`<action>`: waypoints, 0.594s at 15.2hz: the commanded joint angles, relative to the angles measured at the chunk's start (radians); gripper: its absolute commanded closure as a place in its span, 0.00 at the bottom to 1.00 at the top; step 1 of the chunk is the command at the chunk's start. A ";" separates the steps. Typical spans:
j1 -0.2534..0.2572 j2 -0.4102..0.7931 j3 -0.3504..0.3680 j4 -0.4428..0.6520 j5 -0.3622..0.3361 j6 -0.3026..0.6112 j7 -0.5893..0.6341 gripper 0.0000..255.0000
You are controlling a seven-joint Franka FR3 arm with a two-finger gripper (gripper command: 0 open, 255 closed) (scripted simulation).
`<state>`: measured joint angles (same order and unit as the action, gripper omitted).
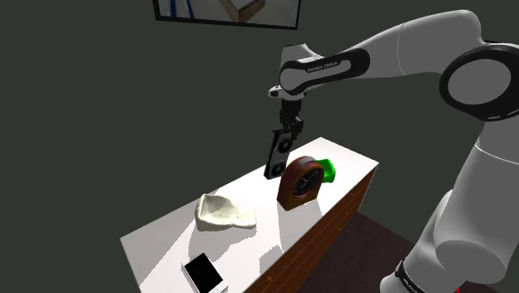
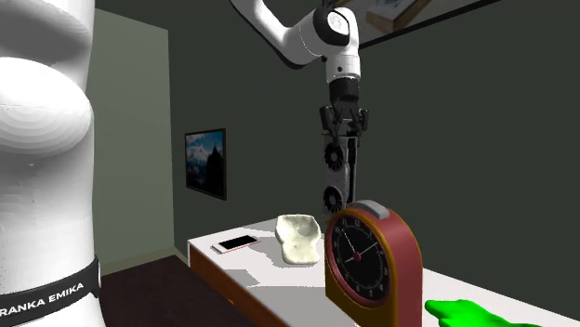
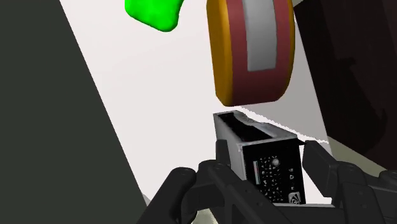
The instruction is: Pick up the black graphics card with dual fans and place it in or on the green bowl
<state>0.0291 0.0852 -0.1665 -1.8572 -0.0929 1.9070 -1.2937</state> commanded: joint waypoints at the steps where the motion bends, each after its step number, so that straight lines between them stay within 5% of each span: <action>1: -0.024 -0.003 -0.021 0.012 0.000 -0.009 -0.047 1.00; 9: -0.128 0.073 -0.098 0.161 0.026 -0.066 -0.237 1.00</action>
<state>-0.0848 0.1537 -0.2546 -1.7086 -0.0698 1.8453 -1.5058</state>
